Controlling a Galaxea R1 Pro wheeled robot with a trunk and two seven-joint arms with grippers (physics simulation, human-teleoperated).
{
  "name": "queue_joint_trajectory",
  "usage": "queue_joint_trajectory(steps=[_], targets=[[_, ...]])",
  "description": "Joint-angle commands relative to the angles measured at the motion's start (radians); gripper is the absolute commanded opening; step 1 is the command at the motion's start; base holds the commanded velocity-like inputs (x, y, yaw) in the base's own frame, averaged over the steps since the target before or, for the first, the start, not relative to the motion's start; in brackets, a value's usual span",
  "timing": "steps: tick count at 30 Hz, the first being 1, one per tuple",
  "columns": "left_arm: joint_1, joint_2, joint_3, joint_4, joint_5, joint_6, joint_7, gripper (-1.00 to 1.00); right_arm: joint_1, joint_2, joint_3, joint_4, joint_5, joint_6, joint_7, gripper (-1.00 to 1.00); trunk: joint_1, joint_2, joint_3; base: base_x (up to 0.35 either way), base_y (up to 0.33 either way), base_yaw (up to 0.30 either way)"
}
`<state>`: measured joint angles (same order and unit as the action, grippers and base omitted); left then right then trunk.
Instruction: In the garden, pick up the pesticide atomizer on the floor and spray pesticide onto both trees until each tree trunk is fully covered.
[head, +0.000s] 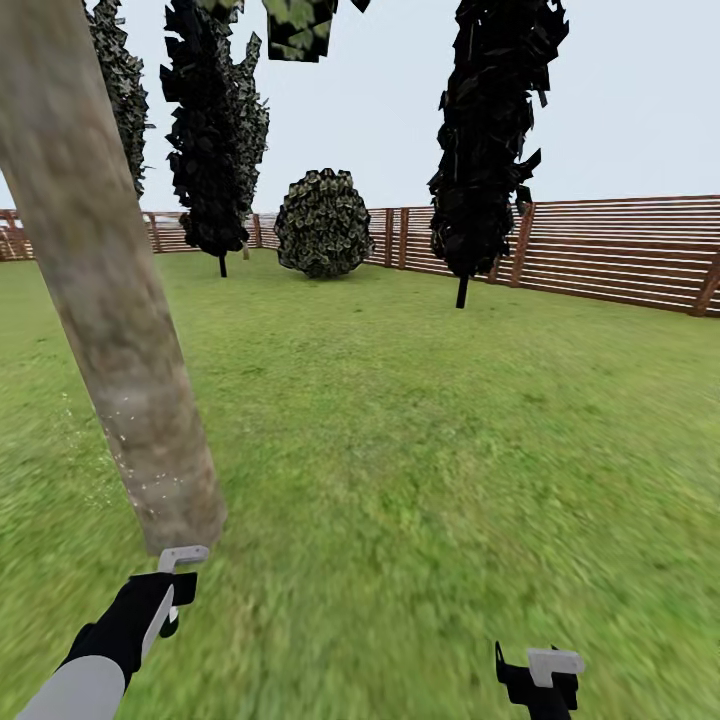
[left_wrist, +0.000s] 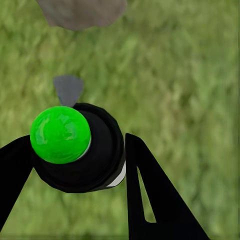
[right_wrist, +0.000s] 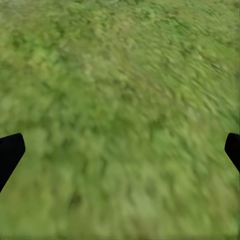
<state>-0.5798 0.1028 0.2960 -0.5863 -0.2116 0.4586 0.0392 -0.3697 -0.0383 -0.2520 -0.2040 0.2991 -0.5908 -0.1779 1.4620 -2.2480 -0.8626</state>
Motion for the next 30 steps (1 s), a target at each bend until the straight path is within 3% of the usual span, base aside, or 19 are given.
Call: queue_joint_trajectory(steps=[1,22,30], targets=[[0.000,0.000,0.000,0.000,0.000,0.000,0.000,-1.00,0.000,0.000,0.000,0.000,0.000,0.000,0.000,1.00,0.000,0.000,0.000,-0.002,-0.006,0.000],[0.000,-0.008,0.000,0.003,0.001,0.000,0.001,-1.00,0.000,-0.003,-0.001,-0.002,0.000,-0.002,-0.001,1.00,0.000,0.000,0.000,0.000,0.000,0.000],[0.000,-0.008,0.000,0.003,0.002,0.000,0.001,-1.00,0.000,-0.002,-0.001,-0.002,0.000,-0.002,0.000,1.00,0.000,0.000,0.000,0.142,0.032,0.058]])
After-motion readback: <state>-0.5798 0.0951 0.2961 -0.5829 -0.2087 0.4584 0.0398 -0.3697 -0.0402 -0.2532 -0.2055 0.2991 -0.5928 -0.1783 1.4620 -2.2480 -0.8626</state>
